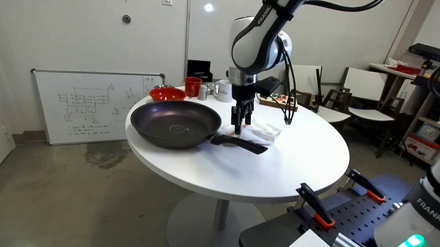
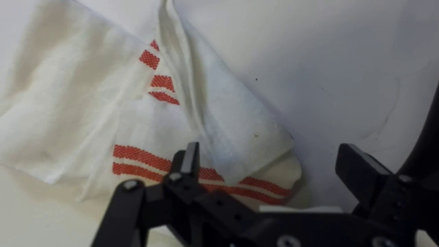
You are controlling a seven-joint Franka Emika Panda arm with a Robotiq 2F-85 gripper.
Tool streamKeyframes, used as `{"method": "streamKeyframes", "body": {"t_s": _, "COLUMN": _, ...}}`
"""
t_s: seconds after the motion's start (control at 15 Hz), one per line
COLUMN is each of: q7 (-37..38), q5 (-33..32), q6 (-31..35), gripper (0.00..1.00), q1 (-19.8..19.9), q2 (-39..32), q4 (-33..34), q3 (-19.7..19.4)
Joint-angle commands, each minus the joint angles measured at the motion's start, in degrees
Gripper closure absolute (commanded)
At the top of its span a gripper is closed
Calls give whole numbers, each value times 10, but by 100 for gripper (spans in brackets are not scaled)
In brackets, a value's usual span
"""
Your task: Unfold the towel
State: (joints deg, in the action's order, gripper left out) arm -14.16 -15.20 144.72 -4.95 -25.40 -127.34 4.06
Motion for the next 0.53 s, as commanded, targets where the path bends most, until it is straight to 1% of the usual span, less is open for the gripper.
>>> {"method": "streamKeyframes", "body": {"t_s": 0.0, "q7": 31, "q5": -35, "q6": 10, "gripper": 0, "q1": -18, "q2": 4, "q4": -5, "q3": -17}}
{"method": "streamKeyframes", "body": {"t_s": 0.47, "q7": 66, "q5": -44, "q6": 16, "gripper": 0, "q1": -28, "q2": -5, "q4": 0, "q3": -22}}
